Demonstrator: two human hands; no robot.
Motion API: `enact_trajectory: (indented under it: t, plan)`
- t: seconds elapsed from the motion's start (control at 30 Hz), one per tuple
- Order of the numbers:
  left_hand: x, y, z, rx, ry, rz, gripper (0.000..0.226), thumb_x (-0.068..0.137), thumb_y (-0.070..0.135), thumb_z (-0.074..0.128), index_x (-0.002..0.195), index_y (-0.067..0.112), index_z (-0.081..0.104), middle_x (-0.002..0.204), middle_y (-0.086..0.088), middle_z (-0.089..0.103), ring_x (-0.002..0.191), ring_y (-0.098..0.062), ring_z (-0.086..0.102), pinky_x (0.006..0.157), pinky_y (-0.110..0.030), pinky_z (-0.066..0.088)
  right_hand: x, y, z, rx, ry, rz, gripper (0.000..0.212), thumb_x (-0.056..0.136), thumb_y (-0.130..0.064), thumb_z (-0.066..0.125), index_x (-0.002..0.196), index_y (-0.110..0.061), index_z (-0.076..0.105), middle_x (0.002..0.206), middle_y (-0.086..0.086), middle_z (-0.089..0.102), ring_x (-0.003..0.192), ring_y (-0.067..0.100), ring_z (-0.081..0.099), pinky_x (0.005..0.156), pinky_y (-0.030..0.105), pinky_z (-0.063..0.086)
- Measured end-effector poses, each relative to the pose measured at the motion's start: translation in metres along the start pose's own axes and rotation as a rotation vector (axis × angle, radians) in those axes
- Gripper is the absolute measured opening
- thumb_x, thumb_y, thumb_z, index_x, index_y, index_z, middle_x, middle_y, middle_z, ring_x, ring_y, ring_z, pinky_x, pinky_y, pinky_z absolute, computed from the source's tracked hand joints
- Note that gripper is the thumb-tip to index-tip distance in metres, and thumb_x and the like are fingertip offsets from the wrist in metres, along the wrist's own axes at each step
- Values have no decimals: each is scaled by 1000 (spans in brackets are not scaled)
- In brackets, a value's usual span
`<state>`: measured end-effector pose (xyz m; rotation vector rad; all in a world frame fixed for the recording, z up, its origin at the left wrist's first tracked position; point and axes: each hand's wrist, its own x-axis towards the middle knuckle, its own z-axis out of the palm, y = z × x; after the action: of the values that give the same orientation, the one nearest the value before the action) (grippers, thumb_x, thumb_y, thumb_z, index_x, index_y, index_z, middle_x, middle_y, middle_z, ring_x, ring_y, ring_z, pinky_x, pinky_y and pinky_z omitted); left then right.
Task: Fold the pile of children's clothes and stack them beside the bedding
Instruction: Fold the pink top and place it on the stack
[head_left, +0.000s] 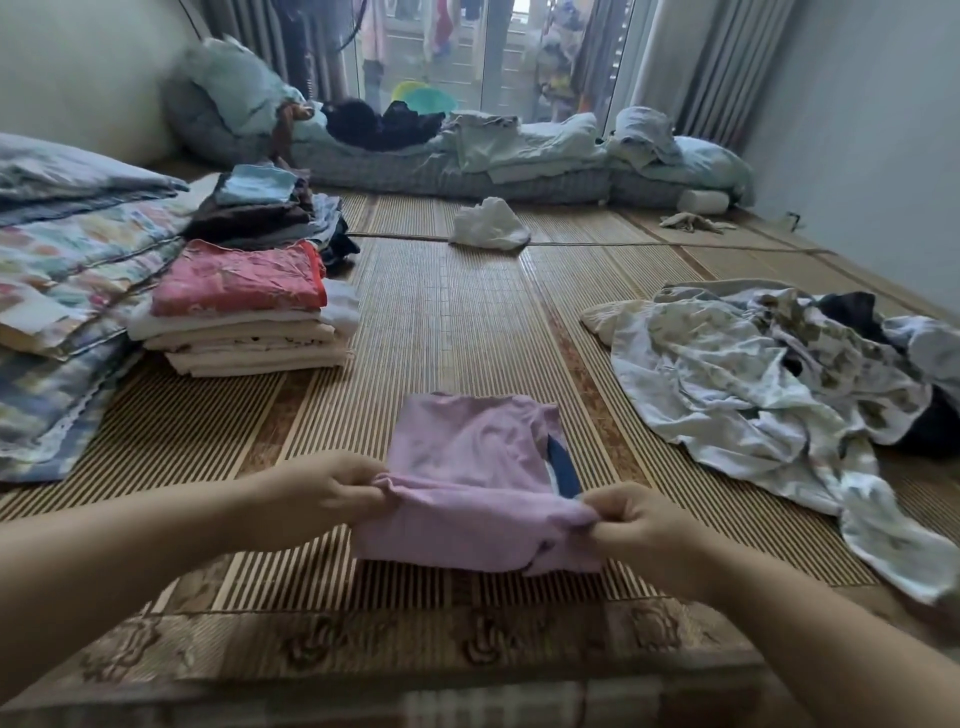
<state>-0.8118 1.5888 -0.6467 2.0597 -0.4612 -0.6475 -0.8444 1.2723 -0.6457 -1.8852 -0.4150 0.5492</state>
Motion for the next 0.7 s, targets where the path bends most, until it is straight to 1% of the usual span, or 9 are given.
enact_trajectory:
  t: [0.13, 0.2, 0.27, 0.37, 0.43, 0.5, 0.57, 0.63, 0.7]
  plan:
    - [13, 6, -12, -426, 74, -37, 24, 82, 30, 68, 88, 7, 65, 70, 0, 63, 62, -11, 58, 54, -23, 47, 17, -14, -23, 274, 20, 51, 19, 72, -26, 65, 85, -14, 72, 77, 2, 63, 68, 13, 59, 60, 23, 49]
    - [28, 9, -19, -503, 206, -38, 27, 81, 32, 60, 91, 9, 69, 74, -7, 65, 63, -16, 60, 52, -26, 48, 38, -20, -30, 318, 165, 75, 34, 84, -34, 58, 98, -5, 69, 81, 12, 62, 69, 21, 58, 58, 29, 50]
    - [47, 11, -25, -518, 337, -52, 25, 91, 28, 55, 100, 9, 69, 83, -13, 67, 70, -21, 62, 56, -29, 52, 63, -26, -37, 421, 341, 153, 53, 91, -50, 52, 109, -2, 64, 93, 17, 68, 80, 28, 64, 71, 41, 55]
    - [73, 11, -30, -511, 492, -121, 24, 99, 31, 50, 93, 15, 67, 82, -13, 64, 65, -21, 60, 60, -32, 50, 91, -30, -41, 504, 498, 198, 65, 71, -60, 66, 112, -9, 61, 105, 12, 72, 84, 25, 71, 71, 39, 59]
    - [85, 8, -32, -470, 487, -160, 20, 96, 36, 54, 100, 18, 62, 86, -10, 61, 62, -16, 58, 55, -29, 48, 103, -20, -38, 336, 543, 233, 74, 71, -40, 80, 131, -10, 48, 121, 12, 61, 88, 24, 68, 69, 37, 58]
    - [94, -1, -31, -423, 461, -227, 42, 89, 35, 64, 126, 20, 52, 111, -12, 62, 87, -22, 65, 73, -41, 56, 109, -5, -36, 64, 635, 311, 84, 73, -24, 80, 144, -18, 34, 132, 10, 50, 101, 23, 61, 81, 40, 55]
    - [98, -8, -26, -248, 493, -265, 69, 85, 34, 70, 144, 22, 37, 133, -13, 55, 111, -26, 59, 94, -44, 51, 112, 5, -37, -158, 703, 326, 79, 80, -26, 73, 146, -22, 31, 142, 8, 46, 119, 25, 53, 99, 42, 45]
    - [100, -9, -19, -33, 524, -216, 74, 84, 35, 71, 146, 24, 33, 140, -10, 50, 113, -19, 54, 93, -30, 47, 110, 7, -35, -372, 755, 249, 63, 87, -29, 65, 143, -25, 38, 144, 7, 45, 129, 24, 45, 105, 37, 36]
    - [101, -5, -11, 180, 540, -149, 70, 83, 38, 70, 144, 33, 36, 147, -9, 39, 120, -19, 50, 96, -29, 43, 105, 2, -27, -629, 770, 63, 41, 88, -32, 61, 129, -26, 58, 137, 2, 52, 126, 19, 46, 106, 35, 34]
